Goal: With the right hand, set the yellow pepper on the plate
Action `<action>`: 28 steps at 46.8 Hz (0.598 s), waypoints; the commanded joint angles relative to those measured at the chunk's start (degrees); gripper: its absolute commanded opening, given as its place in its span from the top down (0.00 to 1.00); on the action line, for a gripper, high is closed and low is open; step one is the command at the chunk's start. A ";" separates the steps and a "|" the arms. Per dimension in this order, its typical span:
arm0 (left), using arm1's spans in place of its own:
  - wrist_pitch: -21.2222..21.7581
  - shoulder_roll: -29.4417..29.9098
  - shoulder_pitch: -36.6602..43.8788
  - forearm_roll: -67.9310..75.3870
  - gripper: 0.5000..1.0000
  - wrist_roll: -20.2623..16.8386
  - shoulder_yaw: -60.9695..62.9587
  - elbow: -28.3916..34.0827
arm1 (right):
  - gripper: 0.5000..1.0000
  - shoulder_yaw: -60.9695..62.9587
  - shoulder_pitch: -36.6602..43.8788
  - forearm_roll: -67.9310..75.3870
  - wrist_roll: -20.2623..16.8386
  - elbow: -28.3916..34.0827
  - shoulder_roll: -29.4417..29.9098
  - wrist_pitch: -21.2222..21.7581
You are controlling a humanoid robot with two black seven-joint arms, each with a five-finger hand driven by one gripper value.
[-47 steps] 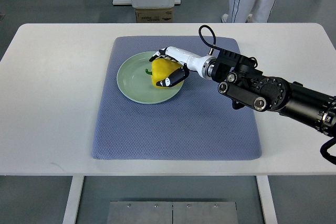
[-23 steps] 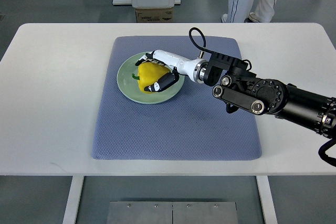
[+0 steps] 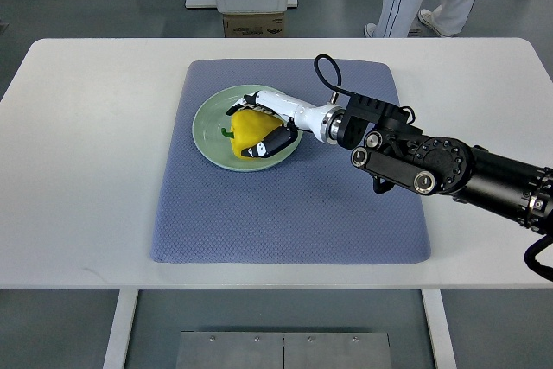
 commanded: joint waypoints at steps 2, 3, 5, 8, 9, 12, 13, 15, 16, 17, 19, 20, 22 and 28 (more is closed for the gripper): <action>0.00 0.00 0.03 0.00 0.00 0.00 0.00 -0.02 | 0.01 0.04 -0.01 0.04 0.02 -0.07 0.00 0.01; 0.00 0.00 0.03 0.00 0.00 0.00 0.00 -0.02 | 0.01 0.13 -0.01 0.04 0.02 -0.07 0.00 0.01; 0.00 0.00 0.03 0.00 0.00 0.00 0.00 -0.02 | 0.01 0.13 -0.01 0.04 0.11 -0.07 0.00 0.01; 0.00 0.00 0.03 0.00 0.00 0.00 0.00 -0.02 | 0.01 0.22 -0.10 0.13 0.11 -0.16 0.00 -0.08; 0.00 0.00 0.03 0.00 0.00 0.00 0.00 -0.02 | 0.01 0.48 -0.19 0.22 0.11 -0.16 0.00 -0.08; 0.00 0.00 0.03 0.00 0.00 0.00 0.00 0.06 | 0.01 2.41 -0.28 0.31 0.11 -0.24 0.00 -0.08; 0.00 0.00 0.03 0.00 0.00 0.00 0.00 0.06 | 0.01 3.11 -0.37 0.31 0.02 -0.24 0.00 -0.08; 0.00 0.00 -0.05 0.00 0.00 0.00 0.00 -0.02 | 0.01 4.25 -0.54 0.31 0.02 -0.24 0.00 -0.17; 0.00 0.00 0.03 0.00 0.00 0.00 0.00 -0.02 | 0.01 4.69 -0.54 0.31 0.02 -0.33 0.00 -0.17; 0.00 0.00 -0.05 0.00 0.00 0.00 0.00 -0.02 | 0.01 5.13 -0.63 0.31 0.02 -0.33 0.00 -0.17; 0.00 0.00 0.03 0.00 0.00 0.00 0.00 -0.02 | 0.01 6.27 -0.72 0.39 0.02 -0.33 0.00 -0.17; 0.00 0.00 0.03 0.00 0.00 0.00 0.00 0.06 | 0.01 7.06 -0.80 0.39 0.02 -0.33 0.00 -0.17; 0.00 0.00 0.03 0.00 0.00 0.00 0.00 0.06 | 0.01 8.73 -1.24 0.48 -0.07 -0.33 0.00 -0.17; 0.00 0.00 0.03 0.00 0.00 0.00 0.00 -0.02 | 0.01 14.36 -3.18 0.83 -0.24 -0.33 0.00 -0.08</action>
